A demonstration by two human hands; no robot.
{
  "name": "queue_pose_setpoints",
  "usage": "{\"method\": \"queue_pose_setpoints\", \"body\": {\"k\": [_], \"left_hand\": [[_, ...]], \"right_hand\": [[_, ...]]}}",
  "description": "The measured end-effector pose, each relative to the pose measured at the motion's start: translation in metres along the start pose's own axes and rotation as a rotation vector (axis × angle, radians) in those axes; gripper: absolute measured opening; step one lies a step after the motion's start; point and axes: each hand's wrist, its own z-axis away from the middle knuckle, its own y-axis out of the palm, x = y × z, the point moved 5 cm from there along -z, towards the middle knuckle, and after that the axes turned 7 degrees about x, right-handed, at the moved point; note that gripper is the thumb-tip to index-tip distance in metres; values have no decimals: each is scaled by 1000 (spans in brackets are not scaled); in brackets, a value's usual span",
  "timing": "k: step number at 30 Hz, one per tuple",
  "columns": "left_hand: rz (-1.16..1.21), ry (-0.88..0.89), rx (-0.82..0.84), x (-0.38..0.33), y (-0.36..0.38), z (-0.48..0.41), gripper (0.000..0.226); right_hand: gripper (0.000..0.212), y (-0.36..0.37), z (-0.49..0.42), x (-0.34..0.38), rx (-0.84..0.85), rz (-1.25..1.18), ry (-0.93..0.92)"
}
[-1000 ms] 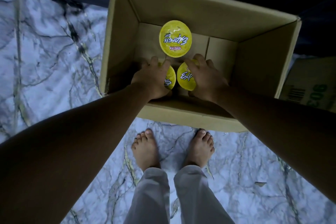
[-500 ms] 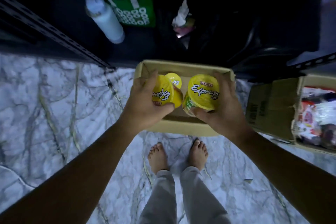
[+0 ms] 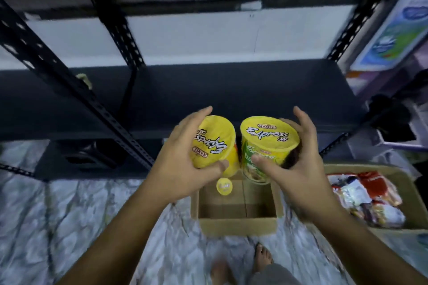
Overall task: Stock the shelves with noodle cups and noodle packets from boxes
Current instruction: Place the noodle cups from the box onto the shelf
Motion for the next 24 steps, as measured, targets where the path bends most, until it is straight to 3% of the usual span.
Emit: {"method": "queue_pose_setpoints", "body": {"k": [10, 14, 20, 24], "left_hand": [[176, 411, -130, -153, -79, -55, 73], [240, 523, -163, -209, -97, -81, 75], [311, 675, -234, -296, -108, -123, 74], [345, 738, -327, -355, -111, -153, 70]], "right_hand": [[107, -83, -18, 153, -338, -154, -206], [93, -109, -25, 199, -368, -213, -321], [89, -176, -47, 254, -430, -219, -464], [72, -229, -67, 296, -398, -194, -576]]}}
